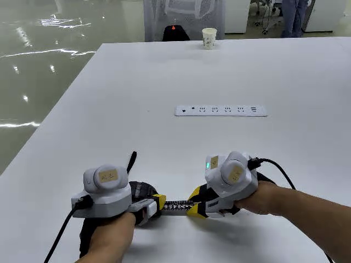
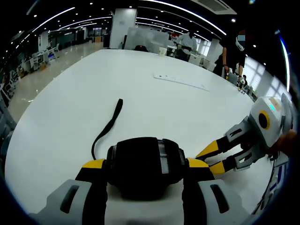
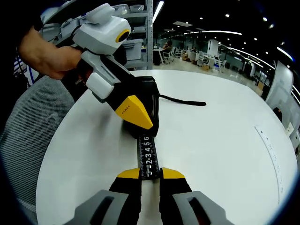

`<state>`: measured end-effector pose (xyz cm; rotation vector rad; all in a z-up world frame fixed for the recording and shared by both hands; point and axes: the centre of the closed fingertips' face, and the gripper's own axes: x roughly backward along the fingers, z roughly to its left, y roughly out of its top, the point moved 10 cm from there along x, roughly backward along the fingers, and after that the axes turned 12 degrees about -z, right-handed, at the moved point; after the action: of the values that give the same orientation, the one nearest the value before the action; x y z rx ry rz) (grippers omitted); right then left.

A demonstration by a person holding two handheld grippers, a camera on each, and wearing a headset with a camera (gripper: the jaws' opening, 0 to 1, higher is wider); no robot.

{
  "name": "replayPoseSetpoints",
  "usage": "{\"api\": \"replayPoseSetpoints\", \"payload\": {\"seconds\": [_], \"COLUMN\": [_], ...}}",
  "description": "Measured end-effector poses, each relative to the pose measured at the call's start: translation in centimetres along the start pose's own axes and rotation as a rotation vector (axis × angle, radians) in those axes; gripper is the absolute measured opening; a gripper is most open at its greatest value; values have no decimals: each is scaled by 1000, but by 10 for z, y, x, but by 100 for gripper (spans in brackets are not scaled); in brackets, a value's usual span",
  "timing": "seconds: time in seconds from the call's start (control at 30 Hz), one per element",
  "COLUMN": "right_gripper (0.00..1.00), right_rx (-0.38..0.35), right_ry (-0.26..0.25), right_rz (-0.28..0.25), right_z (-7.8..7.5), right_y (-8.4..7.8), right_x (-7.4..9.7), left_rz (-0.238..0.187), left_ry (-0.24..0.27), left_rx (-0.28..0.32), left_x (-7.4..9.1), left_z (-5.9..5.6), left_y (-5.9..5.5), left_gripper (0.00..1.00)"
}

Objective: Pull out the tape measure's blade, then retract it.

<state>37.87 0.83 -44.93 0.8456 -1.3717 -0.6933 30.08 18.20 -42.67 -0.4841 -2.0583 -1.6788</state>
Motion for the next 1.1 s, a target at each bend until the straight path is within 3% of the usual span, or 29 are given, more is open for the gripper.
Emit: {"api": "replayPoseSetpoints", "payload": {"seconds": [1.1], "right_gripper": [11], "right_rx": [26], "right_ry": [14], "right_rz": [-37], "right_z": [4], "right_y": [23], "right_x": [-38], "left_rz": [7], "left_ry": [-9], "left_rx": [18], "left_x": [0], "left_z": [0], "left_y": [1], "left_gripper": [60]}}
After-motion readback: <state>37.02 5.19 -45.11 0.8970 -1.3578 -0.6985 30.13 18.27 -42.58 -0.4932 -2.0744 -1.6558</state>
